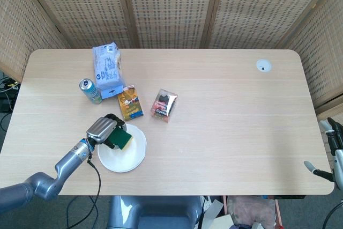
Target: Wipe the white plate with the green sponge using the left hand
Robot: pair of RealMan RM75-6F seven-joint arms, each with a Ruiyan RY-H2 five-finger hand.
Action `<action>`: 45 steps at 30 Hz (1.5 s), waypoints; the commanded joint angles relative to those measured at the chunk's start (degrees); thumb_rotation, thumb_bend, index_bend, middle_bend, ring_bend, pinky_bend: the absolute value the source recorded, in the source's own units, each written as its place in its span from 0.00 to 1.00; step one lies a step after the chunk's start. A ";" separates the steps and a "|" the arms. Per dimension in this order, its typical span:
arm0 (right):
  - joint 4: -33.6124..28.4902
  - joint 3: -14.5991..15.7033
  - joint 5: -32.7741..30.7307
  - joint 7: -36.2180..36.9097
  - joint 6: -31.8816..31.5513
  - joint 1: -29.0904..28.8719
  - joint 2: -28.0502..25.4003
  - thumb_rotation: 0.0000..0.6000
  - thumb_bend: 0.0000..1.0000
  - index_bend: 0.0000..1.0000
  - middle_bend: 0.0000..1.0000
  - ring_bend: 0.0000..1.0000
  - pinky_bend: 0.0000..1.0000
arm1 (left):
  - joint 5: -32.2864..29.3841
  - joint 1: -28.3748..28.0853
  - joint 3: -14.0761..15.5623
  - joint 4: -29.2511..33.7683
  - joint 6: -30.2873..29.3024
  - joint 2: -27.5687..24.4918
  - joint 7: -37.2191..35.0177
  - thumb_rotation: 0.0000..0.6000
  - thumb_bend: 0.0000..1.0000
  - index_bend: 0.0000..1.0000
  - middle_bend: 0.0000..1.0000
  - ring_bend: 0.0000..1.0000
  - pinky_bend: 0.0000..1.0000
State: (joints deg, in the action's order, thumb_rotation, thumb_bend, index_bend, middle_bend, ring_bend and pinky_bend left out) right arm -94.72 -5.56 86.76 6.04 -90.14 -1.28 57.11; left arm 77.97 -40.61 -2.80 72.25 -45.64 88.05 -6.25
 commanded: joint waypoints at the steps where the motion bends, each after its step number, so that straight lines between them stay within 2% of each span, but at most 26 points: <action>1: 0.00 -0.01 -0.03 -0.03 0.03 -0.02 0.00 1.00 0.00 0.00 0.00 0.00 0.00 | -0.94 0.38 0.40 -2.22 -0.45 2.62 1.86 1.00 0.15 0.58 0.39 0.19 0.00; 5: 0.08 -0.01 -0.07 0.01 0.15 -0.07 0.02 1.00 0.00 0.00 0.00 0.00 0.00 | -1.13 0.87 0.90 -5.41 -0.70 5.41 2.96 1.00 0.15 0.58 0.40 0.18 0.00; 12: 0.04 0.02 -0.02 0.05 0.12 -0.05 -0.02 1.00 0.00 0.00 0.00 0.00 0.00 | -0.85 1.50 1.01 -8.88 -0.71 8.04 0.56 1.00 0.15 0.59 0.40 0.18 0.00; 23: -0.14 0.11 0.22 0.22 -0.09 0.06 -0.16 1.00 0.00 0.00 0.00 0.00 0.00 | 1.55 1.22 -1.43 -5.81 -5.08 5.44 -2.46 1.00 0.15 0.60 0.41 0.18 0.00; 26: -0.18 0.11 0.15 0.14 -0.09 0.07 -0.14 1.00 0.00 0.00 0.00 0.00 0.00 | 0.91 0.75 -1.33 -6.06 -3.76 5.66 -0.84 1.00 0.15 0.60 0.41 0.18 0.00; 36: -0.18 0.06 -0.25 0.29 0.35 -0.04 -0.23 1.00 0.00 0.00 0.00 0.00 0.00 | 0.04 0.33 0.18 -11.60 -0.62 11.43 1.29 1.00 0.15 0.60 0.41 0.18 0.00; 45: -0.12 0.02 -0.04 1.32 -0.26 0.26 -0.54 1.00 0.00 0.00 0.00 0.00 0.00 | 0.49 0.19 -2.24 -6.38 -3.52 7.98 -0.38 1.00 0.15 0.60 0.41 0.18 0.00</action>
State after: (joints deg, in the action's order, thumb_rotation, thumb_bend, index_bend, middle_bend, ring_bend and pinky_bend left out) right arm -94.84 -5.53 86.70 7.33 -90.38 -1.03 56.58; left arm 78.48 -40.33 -4.42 64.93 -48.63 96.83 -6.29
